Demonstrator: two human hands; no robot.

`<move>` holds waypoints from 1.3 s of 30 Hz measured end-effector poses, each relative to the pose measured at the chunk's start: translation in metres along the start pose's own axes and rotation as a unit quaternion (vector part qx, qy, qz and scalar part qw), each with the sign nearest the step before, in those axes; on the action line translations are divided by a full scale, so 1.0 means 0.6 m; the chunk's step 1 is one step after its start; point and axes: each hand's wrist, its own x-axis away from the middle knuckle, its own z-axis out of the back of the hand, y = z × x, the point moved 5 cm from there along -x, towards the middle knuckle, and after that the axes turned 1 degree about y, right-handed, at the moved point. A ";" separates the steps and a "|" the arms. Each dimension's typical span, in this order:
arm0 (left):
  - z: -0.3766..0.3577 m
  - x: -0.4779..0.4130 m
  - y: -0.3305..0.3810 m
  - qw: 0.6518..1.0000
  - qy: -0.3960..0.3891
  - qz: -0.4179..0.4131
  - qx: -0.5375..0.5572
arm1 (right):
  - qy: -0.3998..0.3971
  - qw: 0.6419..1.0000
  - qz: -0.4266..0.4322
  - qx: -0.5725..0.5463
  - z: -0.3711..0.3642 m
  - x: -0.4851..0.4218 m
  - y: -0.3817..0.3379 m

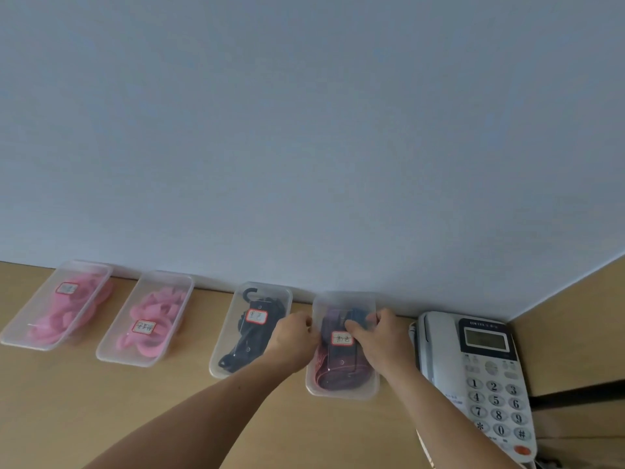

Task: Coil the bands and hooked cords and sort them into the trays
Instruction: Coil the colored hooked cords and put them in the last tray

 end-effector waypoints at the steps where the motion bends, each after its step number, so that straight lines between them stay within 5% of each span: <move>1: 0.000 -0.001 -0.001 1.000 0.002 0.004 0.006 | 0.004 1.000 0.000 0.007 0.002 -0.001 0.000; 14: -0.001 -0.005 0.002 0.999 -0.013 0.016 0.032 | 0.005 0.999 -0.048 -0.007 0.002 -0.009 0.028; 18: -0.011 0.004 0.023 0.993 0.041 -0.074 -0.081 | 0.007 0.999 -0.037 -0.004 0.002 -0.006 0.025; 22: -0.049 0.025 0.069 0.945 0.091 -0.190 -0.249 | 0.010 1.000 -0.017 0.006 0.005 -0.002 0.022; 39: -0.093 0.043 0.068 0.934 0.092 -0.230 -0.258 | -0.001 0.999 -0.025 -0.034 0.004 -0.023 0.027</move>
